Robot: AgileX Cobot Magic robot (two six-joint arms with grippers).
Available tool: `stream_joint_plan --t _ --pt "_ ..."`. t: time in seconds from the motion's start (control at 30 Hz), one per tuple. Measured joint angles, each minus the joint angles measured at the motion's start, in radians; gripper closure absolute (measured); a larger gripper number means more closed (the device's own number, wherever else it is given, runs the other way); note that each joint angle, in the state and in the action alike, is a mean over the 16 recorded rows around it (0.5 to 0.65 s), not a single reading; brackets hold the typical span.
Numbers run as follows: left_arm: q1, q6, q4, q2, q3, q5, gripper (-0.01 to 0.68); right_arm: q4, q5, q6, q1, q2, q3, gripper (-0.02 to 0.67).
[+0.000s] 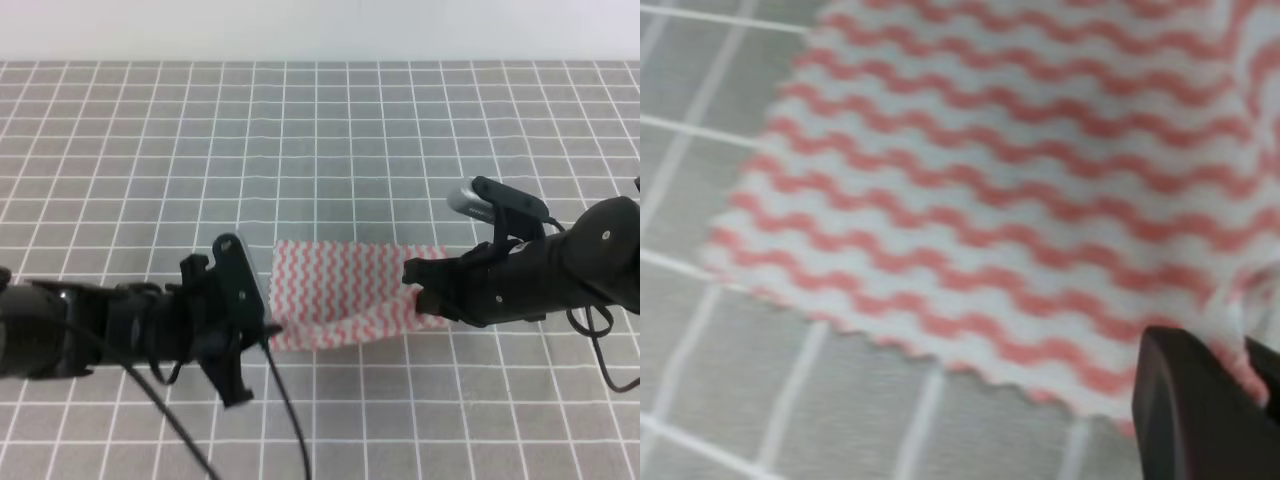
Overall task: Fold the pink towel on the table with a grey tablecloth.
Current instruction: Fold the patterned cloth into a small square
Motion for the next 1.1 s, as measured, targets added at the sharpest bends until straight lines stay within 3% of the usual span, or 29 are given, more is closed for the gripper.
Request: stream_joint_plan --t 0.37,1.1 --pt "0.000 -0.047 -0.001 0.011 -0.097 -0.044 0.674 0.024 -0.045 0.000 -0.016 -0.001 0.000 0.661" --pt "0.000 -0.070 0.004 0.097 -0.155 -0.061 0.675 0.025 -0.008 -0.002 -0.056 0.055 -0.063 0.659"
